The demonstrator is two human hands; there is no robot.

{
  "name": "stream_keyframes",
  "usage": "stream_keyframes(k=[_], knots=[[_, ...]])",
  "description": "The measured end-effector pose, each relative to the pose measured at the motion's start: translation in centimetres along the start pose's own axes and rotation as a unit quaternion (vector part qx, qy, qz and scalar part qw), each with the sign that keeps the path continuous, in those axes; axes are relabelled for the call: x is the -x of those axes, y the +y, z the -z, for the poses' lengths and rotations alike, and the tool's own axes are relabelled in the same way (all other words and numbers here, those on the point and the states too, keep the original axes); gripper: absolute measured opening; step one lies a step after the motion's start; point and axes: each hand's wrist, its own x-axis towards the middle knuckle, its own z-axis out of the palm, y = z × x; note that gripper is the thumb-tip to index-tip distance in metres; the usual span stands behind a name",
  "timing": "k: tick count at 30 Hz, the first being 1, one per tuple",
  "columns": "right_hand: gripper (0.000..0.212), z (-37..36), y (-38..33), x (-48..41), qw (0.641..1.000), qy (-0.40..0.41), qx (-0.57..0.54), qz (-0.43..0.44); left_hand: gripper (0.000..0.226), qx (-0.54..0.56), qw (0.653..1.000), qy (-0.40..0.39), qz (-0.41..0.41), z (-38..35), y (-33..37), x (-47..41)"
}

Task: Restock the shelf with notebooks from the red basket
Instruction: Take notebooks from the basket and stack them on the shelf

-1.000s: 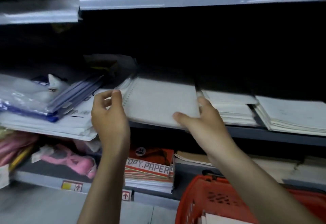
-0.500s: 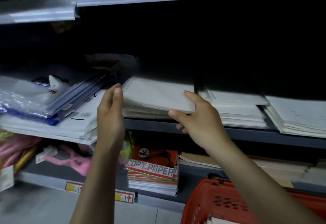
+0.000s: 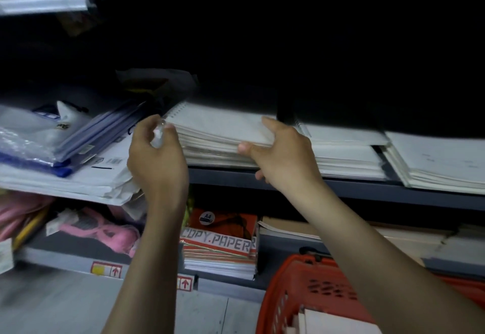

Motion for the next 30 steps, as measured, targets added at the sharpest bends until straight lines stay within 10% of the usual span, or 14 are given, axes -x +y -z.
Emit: stream_keyframes(k=[5, 10, 16, 22, 30], knots=[[0.045, 3.6, 1.3, 3.2, 0.997, 0.056, 0.022, 0.058, 0.033, -0.065, 0.987, 0.051, -0.138, -1.2, 2.5, 5.1], [0.01, 7.5, 8.2, 8.1, 0.998, 0.041, 0.049, 0.01, 0.016, -0.022, 0.974, -0.212, -0.072, -3.8, 2.5, 14.0], [0.019, 9.1, 24.3, 16.3, 0.954, -0.154, 0.169, -0.194, 0.014, -0.224, 0.744, -0.599, 0.195, -5.0, -6.1, 27.7], [0.073, 9.0, 36.5, 24.9, 0.833, -0.409, 0.292, -0.233, 0.044, -0.334, 0.565, -0.617, 0.435, -0.2, -12.0, 34.4], [0.086, 6.0, 39.7, 26.4, 0.812, -0.457, 0.363, -0.019, 0.016, -0.293, 0.564, -0.501, 0.587, -0.8, -13.4, 35.3]])
